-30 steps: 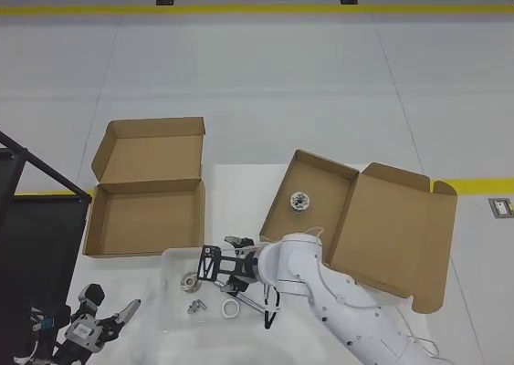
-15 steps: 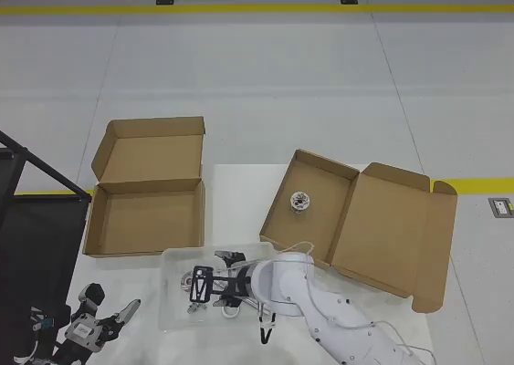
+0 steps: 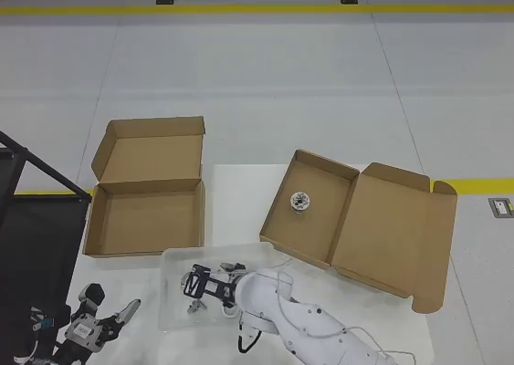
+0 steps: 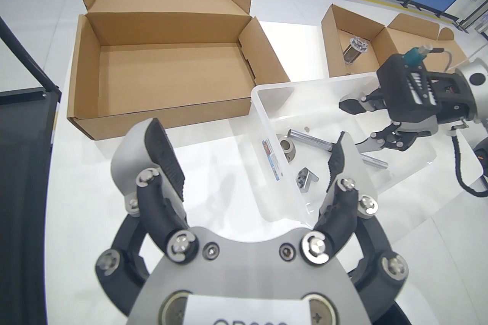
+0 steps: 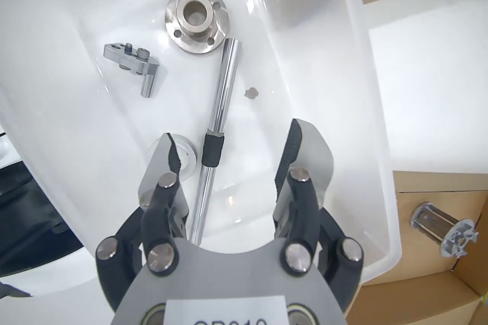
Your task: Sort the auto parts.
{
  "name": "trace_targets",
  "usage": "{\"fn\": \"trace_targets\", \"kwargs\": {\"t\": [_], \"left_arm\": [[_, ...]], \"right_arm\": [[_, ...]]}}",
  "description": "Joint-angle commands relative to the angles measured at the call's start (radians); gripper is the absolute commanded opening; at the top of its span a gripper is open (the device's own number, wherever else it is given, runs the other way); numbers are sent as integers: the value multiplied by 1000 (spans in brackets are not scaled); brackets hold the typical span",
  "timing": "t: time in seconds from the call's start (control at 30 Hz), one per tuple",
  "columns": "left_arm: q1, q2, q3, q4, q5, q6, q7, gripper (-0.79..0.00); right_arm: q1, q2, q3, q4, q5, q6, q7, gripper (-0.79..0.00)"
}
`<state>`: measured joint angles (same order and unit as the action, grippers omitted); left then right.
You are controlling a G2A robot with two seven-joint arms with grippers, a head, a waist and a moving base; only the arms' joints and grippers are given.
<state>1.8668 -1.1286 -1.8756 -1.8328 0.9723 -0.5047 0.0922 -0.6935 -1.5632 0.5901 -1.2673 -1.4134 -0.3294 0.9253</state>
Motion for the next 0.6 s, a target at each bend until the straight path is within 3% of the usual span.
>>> {"fn": "trace_targets", "kwargs": {"t": [0.0, 0.57], "left_arm": [[0, 0, 0, 0, 0, 0, 0, 0], [0, 0, 0, 0, 0, 0, 0, 0]], "right_arm": [[16, -13, -8, 38, 23, 8, 16, -394], [96, -111, -69, 255, 111, 61, 74, -456]]}}
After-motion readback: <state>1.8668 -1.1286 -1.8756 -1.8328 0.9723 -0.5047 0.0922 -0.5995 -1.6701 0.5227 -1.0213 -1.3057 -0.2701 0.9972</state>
